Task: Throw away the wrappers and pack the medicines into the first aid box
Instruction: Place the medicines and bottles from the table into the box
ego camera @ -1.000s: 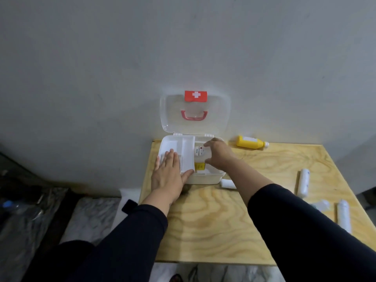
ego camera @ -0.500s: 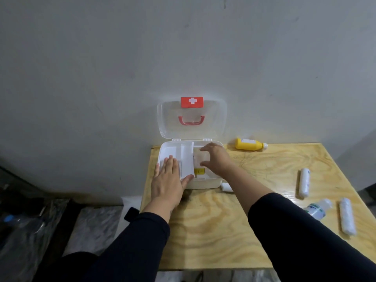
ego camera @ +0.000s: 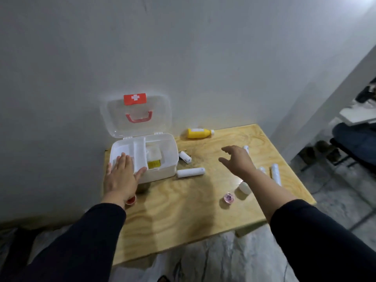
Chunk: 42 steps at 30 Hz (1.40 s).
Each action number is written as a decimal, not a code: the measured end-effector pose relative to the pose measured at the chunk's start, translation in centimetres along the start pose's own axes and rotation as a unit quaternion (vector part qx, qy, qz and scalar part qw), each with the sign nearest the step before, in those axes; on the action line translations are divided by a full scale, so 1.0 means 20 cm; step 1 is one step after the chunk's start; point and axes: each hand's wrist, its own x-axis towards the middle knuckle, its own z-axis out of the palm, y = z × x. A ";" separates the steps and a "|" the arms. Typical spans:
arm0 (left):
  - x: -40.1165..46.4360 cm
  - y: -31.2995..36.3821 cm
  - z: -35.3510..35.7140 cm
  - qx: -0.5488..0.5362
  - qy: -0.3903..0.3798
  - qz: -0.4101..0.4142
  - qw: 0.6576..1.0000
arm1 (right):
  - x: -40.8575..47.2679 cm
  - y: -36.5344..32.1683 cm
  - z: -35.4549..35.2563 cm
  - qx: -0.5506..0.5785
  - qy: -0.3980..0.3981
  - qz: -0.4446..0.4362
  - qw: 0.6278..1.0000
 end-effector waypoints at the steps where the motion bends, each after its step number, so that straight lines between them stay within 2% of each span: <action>1: 0.00 0.00 0.01 -0.001 0.003 -0.001 1.000 | -0.02 0.07 -0.01 0.000 0.000 0.032 0.999; 7: 0.03 -0.03 0.03 0.014 -0.013 -0.013 1.000 | -0.14 0.36 0.01 0.009 0.024 0.223 0.974; 10: 0.03 -0.03 0.04 0.026 -0.010 -0.013 1.000 | -0.16 0.42 0.08 0.068 0.035 0.289 0.954; 14: 0.03 -0.04 0.05 0.034 -0.009 -0.013 0.999 | -0.13 0.41 0.13 0.159 0.049 0.344 0.924; 22: 0.02 -0.02 0.02 0.031 -0.015 -0.016 0.999 | -0.11 0.43 0.15 0.339 0.055 0.420 0.840; 27: 0.02 -0.02 0.01 0.032 -0.023 -0.017 0.999 | -0.10 0.37 0.08 0.335 0.055 0.376 0.862; 34: 0.01 -0.01 -0.01 0.013 -0.033 -0.024 0.999 | -0.04 -0.01 0.00 0.291 0.041 0.213 0.932; 42: 0.00 -0.01 -0.03 0.001 -0.027 -0.017 0.999 | 0.07 -0.55 0.07 0.296 0.015 0.045 0.954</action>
